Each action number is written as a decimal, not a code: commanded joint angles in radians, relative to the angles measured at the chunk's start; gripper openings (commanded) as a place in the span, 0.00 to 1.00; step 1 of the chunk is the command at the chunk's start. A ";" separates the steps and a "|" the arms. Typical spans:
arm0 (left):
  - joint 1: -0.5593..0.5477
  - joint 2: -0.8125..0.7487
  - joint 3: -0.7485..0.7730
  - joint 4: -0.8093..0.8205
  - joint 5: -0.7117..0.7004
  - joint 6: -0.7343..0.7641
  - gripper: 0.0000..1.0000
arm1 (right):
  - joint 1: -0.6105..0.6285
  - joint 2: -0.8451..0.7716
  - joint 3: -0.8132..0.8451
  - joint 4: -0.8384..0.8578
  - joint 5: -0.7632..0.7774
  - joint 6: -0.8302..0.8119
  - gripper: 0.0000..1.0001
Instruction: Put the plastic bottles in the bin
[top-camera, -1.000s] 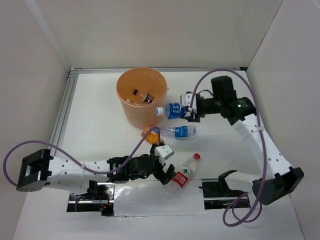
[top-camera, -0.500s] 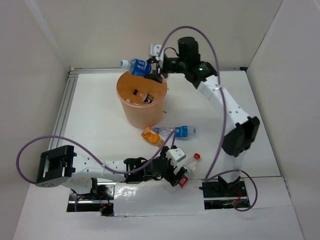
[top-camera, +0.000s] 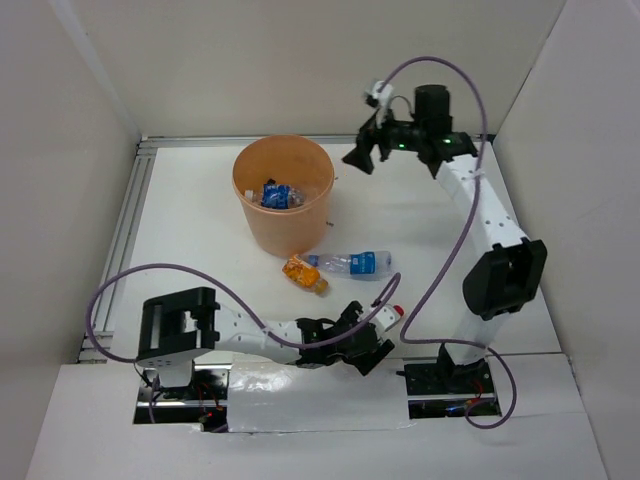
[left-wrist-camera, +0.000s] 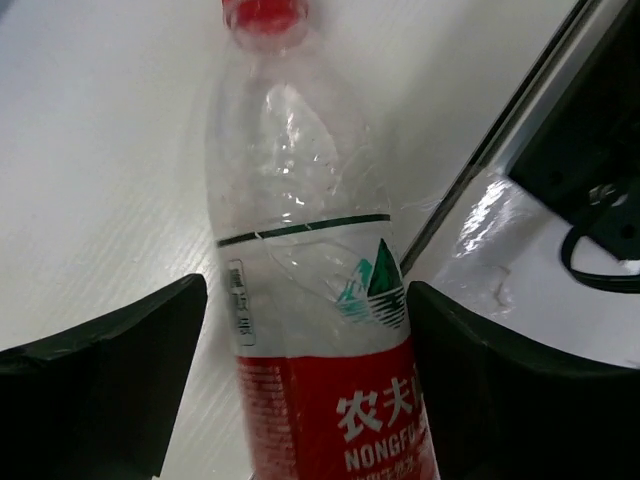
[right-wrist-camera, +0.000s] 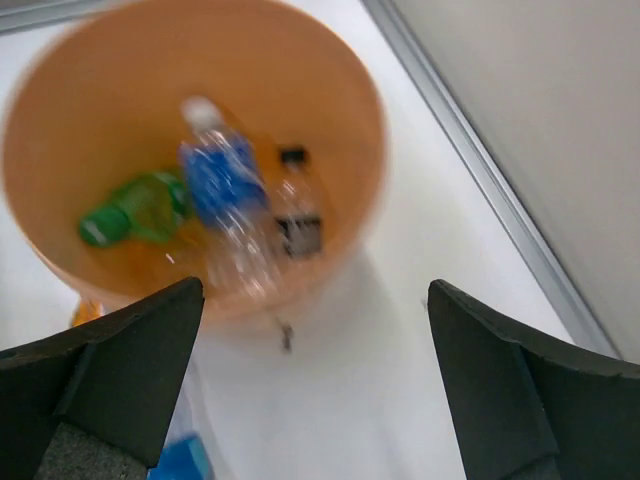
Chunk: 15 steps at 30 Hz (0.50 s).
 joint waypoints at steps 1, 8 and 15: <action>-0.005 0.062 0.043 -0.070 0.012 -0.020 0.92 | -0.109 -0.108 -0.076 -0.015 0.019 0.075 1.00; -0.005 -0.052 0.042 -0.172 -0.142 -0.034 0.07 | -0.309 -0.137 -0.240 -0.210 -0.062 -0.047 1.00; 0.112 -0.384 0.210 -0.203 -0.276 0.157 0.04 | -0.372 -0.182 -0.488 -0.293 -0.109 -0.349 0.20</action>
